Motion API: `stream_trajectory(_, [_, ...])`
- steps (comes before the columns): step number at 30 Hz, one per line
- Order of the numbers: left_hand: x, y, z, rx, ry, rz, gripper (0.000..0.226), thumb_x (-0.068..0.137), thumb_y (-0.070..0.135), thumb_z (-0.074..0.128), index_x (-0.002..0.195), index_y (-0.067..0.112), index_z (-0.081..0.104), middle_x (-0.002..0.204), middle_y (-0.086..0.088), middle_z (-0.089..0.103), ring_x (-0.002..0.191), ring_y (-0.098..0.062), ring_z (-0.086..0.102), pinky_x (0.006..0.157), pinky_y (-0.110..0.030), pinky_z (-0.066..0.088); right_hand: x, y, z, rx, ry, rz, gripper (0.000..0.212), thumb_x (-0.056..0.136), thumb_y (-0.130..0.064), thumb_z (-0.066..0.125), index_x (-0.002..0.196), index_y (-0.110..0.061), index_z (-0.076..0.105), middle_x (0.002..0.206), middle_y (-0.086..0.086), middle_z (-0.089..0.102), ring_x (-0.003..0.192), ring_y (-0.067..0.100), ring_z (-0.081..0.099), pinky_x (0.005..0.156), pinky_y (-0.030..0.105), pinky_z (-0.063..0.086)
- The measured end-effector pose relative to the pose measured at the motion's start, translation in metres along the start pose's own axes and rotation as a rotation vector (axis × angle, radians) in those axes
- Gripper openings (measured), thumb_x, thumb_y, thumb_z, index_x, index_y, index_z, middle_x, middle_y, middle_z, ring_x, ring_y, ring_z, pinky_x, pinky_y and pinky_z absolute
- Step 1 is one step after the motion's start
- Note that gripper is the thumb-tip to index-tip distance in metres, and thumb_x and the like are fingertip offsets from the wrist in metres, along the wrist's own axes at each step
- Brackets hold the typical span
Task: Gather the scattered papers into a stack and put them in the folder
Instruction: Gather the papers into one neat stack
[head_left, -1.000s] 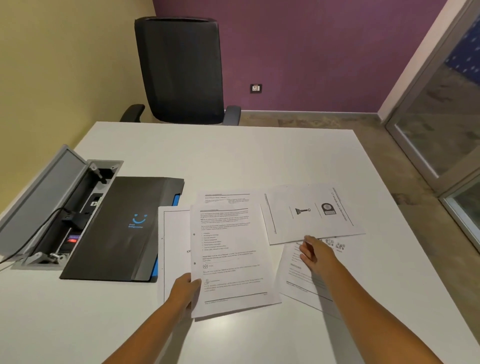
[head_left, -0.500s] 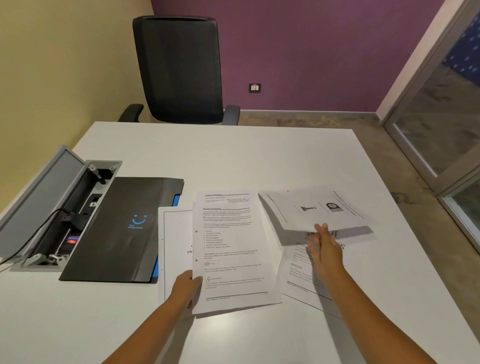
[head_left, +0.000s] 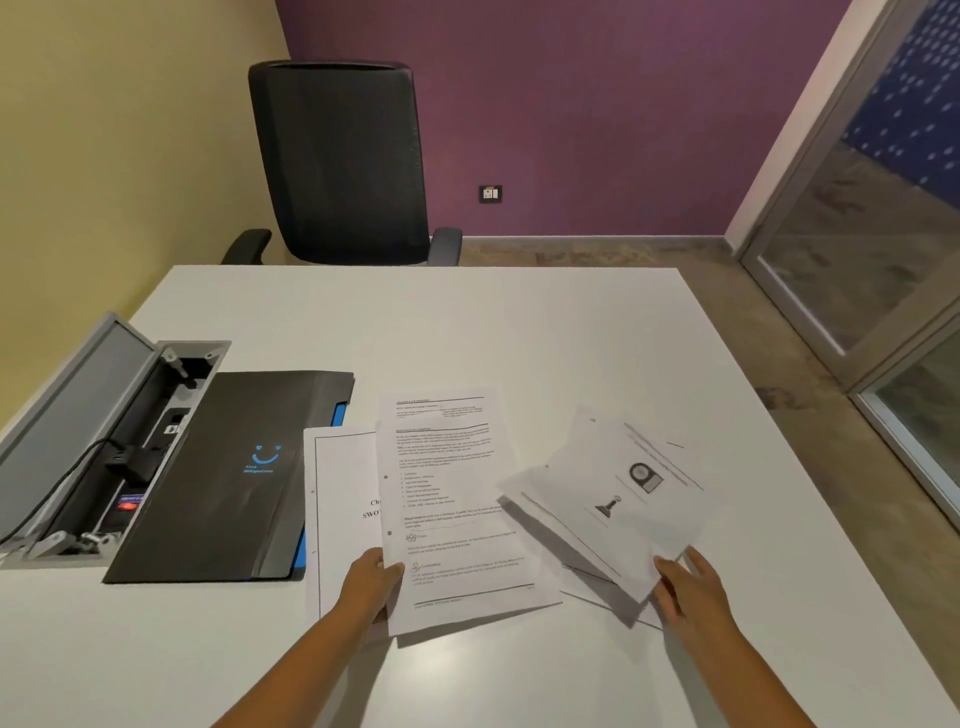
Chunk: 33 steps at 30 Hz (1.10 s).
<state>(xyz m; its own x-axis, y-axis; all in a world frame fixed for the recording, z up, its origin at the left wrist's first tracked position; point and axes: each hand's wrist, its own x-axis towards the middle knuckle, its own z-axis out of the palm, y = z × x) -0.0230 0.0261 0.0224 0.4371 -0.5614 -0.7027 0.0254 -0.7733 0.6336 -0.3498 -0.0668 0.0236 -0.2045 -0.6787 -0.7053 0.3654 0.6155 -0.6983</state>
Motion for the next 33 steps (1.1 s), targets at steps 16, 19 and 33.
stream_trajectory(16, [0.001, 0.004, -0.005, -0.134, -0.139, 0.011, 0.035, 0.092, 0.029, 0.053, 0.119, 0.008, 0.055, 0.119, -0.016, 0.064, 0.103, -0.033, 0.063, 0.094, -0.046, 0.050, -0.014, 0.020, 0.107, -0.786, -0.339, -0.368, 0.042, 0.083, 0.005, 0.052, 0.120, -0.016, 0.058, 0.078, -0.012, 0.060, 0.069, 0.001, 0.056, 0.055, 0.006, 0.043])
stream_trajectory(19, [0.000, 0.010, 0.000, -0.045, -0.155, 0.050, 0.038, 0.090, 0.006, 0.054, 0.128, 0.003, 0.049, 0.126, -0.018, 0.059, 0.104, -0.032, 0.060, 0.092, -0.039, 0.050, -0.011, 0.017, 0.110, -0.817, -0.352, -0.409, 0.042, 0.084, 0.003, 0.054, 0.123, -0.012, 0.057, 0.083, -0.013, 0.059, 0.074, -0.001, 0.055, 0.058, -0.001, 0.041])
stream_trajectory(33, [-0.021, 0.065, -0.010, -0.221, -0.185, 0.377, 0.025, 0.089, 0.007, 0.056, 0.106, 0.024, 0.062, 0.108, -0.006, 0.068, 0.100, -0.025, 0.063, 0.094, -0.044, 0.049, -0.024, -0.024, 0.082, -0.650, -0.450, -0.415, 0.032, 0.082, -0.017, 0.069, 0.113, -0.017, 0.058, 0.111, 0.000, 0.064, 0.103, 0.019, 0.060, 0.087, 0.025, 0.047])
